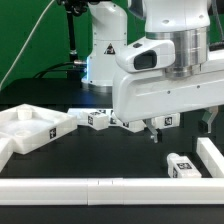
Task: Assemble one leg
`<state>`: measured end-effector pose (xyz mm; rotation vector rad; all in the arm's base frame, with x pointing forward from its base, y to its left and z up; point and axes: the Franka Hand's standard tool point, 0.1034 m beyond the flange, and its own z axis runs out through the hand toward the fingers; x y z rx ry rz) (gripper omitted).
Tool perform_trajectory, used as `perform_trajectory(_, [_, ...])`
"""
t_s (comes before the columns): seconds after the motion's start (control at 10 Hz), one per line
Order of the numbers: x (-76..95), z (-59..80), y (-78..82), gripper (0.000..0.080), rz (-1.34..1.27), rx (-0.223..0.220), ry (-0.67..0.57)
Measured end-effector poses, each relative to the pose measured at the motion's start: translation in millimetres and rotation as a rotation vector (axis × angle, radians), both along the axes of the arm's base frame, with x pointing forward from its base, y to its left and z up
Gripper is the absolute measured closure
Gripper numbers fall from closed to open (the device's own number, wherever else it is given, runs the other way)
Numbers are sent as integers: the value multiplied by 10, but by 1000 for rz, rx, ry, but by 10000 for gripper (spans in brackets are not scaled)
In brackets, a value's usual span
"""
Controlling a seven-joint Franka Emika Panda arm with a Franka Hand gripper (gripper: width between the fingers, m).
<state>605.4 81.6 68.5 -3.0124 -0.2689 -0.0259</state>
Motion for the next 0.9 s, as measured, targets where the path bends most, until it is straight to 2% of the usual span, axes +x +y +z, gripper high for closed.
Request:
perform_trajectory(0.3, [-7, -29, -12, 150, -1, -1, 3])
perform_trajectory(0.7, [44, -371, -45, 150, -22, 1, 31])
perform_trajectory(0.9, [52, -555, -36, 150, -7, 2, -4])
